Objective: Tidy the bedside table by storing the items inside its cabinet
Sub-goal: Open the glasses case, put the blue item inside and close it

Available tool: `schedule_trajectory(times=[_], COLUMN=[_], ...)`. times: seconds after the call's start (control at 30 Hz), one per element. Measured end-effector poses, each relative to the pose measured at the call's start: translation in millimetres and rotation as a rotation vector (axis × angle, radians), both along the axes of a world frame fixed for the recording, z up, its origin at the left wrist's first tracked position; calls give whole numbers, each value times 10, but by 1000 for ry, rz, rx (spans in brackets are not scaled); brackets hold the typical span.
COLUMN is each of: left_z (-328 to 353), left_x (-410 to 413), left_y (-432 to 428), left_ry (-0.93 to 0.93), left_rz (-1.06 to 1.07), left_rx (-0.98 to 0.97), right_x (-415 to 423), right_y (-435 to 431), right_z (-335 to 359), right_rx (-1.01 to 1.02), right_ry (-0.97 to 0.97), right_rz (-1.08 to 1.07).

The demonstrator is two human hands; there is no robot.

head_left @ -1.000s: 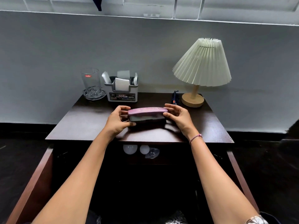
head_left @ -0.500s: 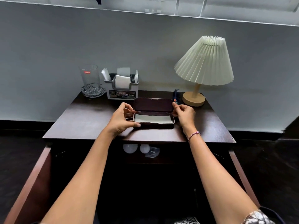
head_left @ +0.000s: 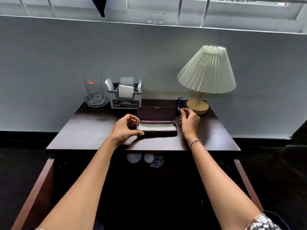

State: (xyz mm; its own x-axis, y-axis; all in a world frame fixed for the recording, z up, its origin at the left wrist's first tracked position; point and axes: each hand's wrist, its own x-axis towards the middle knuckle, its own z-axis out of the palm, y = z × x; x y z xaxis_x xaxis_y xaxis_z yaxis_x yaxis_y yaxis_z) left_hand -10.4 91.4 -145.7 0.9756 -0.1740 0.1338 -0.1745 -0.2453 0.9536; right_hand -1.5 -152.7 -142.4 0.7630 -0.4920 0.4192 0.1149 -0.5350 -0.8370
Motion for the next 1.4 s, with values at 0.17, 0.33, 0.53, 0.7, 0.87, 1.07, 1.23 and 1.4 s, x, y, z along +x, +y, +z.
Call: schedule_trajectory(times=[0.17, 0.33, 0.53, 0.7, 0.87, 1.07, 1.23, 1.4], left_z=[-13, -10, -9, -9, -10, -16, -7, -4], left_x=[-2, -11, -15, -8, 1, 3, -1, -3], left_y=[-5, 9, 32, 36, 40, 36, 35, 47], left_ry=[-21, -40, -40, -26, -26, -24, -20, -22], left_rz=[11, 0, -15, -30, -37, -41, -45, -62], left_rx=[-9, -16, -46, -61, -66, -61, -60, -71], right_x=[139, 498, 715, 731, 704, 657, 638, 574], right_y=[-42, -24, -47, -62, -95, -105, -121, -147], right_z=[156, 317, 381, 430, 487, 494, 528, 590], right_rx=[-398, -651, -711, -690, -694, -725, -693, -611], right_ry=[-33, 164, 356, 459, 491, 500, 504, 507], right_rz=[-18, 32, 27, 41, 70, 77, 104, 126])
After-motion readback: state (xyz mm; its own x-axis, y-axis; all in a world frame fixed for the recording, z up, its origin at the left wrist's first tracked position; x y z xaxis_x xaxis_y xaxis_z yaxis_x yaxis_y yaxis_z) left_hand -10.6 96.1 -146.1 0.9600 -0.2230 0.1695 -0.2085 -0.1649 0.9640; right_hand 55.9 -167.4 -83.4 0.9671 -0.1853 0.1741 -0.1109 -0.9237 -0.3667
